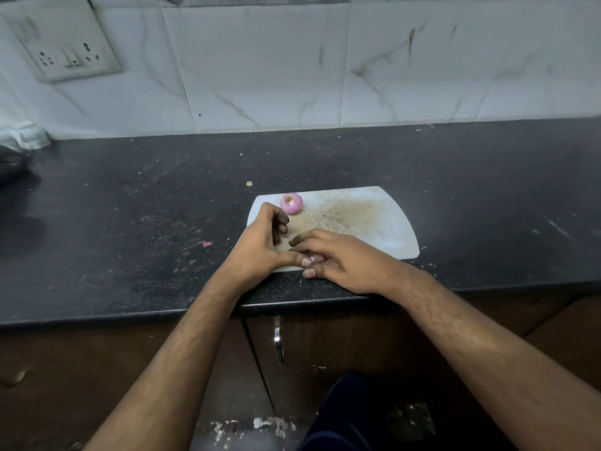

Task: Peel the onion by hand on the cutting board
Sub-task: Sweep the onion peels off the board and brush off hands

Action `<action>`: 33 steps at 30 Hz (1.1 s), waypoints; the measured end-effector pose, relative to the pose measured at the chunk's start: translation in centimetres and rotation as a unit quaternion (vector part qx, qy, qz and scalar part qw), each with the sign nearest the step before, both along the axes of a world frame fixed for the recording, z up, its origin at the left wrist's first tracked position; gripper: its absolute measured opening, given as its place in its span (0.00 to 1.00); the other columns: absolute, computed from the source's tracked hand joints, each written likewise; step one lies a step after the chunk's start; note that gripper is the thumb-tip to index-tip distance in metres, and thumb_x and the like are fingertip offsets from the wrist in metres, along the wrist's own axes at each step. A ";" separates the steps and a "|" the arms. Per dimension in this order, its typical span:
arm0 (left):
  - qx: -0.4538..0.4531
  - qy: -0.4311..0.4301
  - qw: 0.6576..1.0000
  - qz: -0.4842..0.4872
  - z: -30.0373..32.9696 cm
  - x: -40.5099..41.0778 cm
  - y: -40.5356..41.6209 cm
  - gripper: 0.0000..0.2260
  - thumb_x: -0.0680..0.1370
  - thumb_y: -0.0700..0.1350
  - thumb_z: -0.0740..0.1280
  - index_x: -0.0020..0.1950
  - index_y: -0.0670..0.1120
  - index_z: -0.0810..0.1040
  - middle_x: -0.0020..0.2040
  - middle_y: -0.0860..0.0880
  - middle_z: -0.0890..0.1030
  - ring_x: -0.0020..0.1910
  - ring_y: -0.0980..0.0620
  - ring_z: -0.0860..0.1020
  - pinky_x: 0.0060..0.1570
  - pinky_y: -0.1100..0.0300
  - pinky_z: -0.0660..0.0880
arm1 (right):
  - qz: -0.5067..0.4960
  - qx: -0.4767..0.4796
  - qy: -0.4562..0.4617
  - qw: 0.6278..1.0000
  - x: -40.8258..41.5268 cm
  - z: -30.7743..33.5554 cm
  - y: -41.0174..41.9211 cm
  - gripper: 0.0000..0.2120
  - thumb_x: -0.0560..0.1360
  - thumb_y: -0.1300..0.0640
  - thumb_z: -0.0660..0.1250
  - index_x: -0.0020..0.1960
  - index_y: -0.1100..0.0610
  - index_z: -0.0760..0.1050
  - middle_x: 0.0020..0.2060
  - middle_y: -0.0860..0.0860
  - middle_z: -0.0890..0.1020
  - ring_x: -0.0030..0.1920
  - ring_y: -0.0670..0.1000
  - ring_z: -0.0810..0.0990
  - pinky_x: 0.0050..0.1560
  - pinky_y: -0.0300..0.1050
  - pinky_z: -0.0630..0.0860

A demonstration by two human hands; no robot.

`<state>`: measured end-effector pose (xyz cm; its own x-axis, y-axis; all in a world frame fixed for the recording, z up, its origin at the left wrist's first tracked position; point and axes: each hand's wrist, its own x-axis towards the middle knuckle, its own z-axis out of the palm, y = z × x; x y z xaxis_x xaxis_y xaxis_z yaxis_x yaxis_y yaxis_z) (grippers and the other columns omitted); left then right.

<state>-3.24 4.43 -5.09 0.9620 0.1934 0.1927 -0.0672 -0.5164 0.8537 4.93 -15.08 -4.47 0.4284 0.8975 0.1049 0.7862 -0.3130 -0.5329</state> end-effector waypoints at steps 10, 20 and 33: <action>0.045 -0.022 0.998 0.027 0.0 -0.2 -0.3 0.16 0.78 0.55 0.74 0.57 0.48 0.73 0.48 0.50 0.79 0.42 0.61 0.74 0.45 0.70 0.71 | -0.043 0.042 -0.030 0.998 -0.8 0.2 -1.2 0.04 0.78 0.55 0.71 0.50 0.52 0.77 0.47 0.39 0.73 0.55 0.44 0.70 0.55 0.38 0.69; 0.137 -0.045 0.988 0.061 -0.3 -0.2 -0.6 0.11 0.80 0.50 0.71 0.60 0.49 0.75 0.50 0.58 0.75 0.49 0.58 0.71 0.48 0.68 0.67 | -0.105 0.097 -0.019 0.990 -1.1 0.2 -2.4 0.11 0.81 0.66 0.60 0.52 0.54 0.77 0.50 0.46 0.75 0.50 0.43 0.77 0.51 0.34 0.73; 0.374 0.067 0.916 0.131 -0.4 1.1 -6.2 0.41 0.81 0.65 0.34 0.64 0.41 0.78 0.64 0.39 0.79 0.67 0.39 0.74 0.71 0.47 0.68 | -0.384 0.303 0.191 0.851 1.1 0.3 -2.4 0.25 0.84 0.40 0.56 0.32 0.52 0.66 0.24 0.44 0.68 0.27 0.48 0.65 0.33 0.48 0.64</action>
